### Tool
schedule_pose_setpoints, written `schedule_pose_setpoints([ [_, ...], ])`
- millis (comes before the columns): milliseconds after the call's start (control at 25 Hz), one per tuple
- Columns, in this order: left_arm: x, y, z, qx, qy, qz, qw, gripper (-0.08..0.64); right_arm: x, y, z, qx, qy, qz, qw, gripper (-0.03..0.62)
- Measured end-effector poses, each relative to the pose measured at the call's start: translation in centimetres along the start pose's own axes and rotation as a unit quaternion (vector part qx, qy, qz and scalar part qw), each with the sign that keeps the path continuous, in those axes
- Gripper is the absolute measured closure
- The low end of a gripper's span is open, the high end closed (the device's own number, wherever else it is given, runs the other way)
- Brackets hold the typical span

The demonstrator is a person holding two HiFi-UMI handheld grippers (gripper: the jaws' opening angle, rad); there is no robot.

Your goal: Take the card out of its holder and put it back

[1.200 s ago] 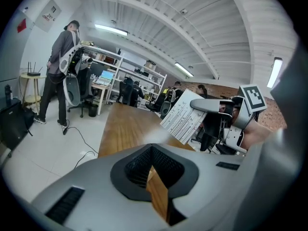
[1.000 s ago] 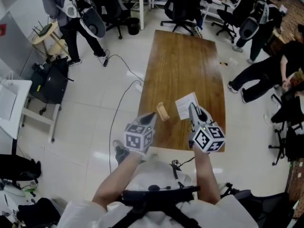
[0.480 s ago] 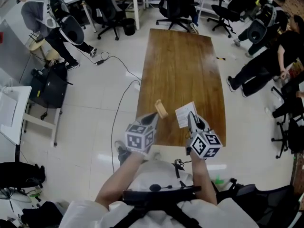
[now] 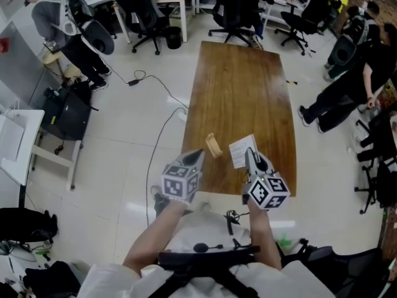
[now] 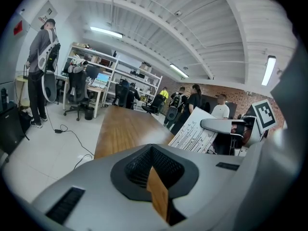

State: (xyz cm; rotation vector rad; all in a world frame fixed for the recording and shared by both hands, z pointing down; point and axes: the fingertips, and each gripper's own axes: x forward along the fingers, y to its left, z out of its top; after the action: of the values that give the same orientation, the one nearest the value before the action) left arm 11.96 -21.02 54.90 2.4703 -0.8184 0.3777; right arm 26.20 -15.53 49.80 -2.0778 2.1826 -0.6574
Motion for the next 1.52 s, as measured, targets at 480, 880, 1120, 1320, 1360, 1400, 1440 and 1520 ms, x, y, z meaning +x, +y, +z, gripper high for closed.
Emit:
schedule_pose_setpoints([
  [480, -1.0, 1.0, -0.9, -0.006, 0.015, 0.003, 0.9999, 0.566, 2.3, 1.2, 0.2, -0.015, 0.001, 0.015, 1.0, 0.572],
  [880, -0.9, 1.6, -1.7, -0.019, 0.006, 0.011, 0.9997, 0.566, 6.9, 1.7, 0.2, -0.049, 0.018, 0.05, 0.997, 0.572],
  [1120, -0.4, 1.6, -2.3, -0.027, 0.016, 0.008, 0.9995, 0.566, 9.7, 0.7, -2.0, -0.047, 0.05, 0.057, 0.996, 0.572],
  [1320, 0.1, 1.4, -2.5, -0.026, 0.021, 0.005, 0.9994, 0.565, 11.2, 0.0, -3.6, -0.037, 0.069, 0.059, 0.995, 0.572],
  [1360, 0.1, 1.5, -2.5, -0.026, 0.022, 0.005, 0.9994, 0.565, 11.6, -0.1, -3.9, -0.035, 0.071, 0.06, 0.995, 0.572],
  [1400, 0.1, 1.7, -2.6, -0.027, 0.023, 0.006, 0.9993, 0.565, 11.9, -0.2, -4.2, -0.033, 0.074, 0.06, 0.995, 0.572],
  [1440, 0.2, 1.8, -2.7, -0.028, 0.025, 0.007, 0.9993, 0.566, 12.2, -0.3, -4.5, -0.032, 0.077, 0.061, 0.995, 0.572],
  [1520, 0.2, 2.1, -3.0, -0.029, 0.029, 0.008, 0.9991, 0.565, 12.7, -0.4, -5.0, -0.03, 0.082, 0.061, 0.994, 0.572],
])
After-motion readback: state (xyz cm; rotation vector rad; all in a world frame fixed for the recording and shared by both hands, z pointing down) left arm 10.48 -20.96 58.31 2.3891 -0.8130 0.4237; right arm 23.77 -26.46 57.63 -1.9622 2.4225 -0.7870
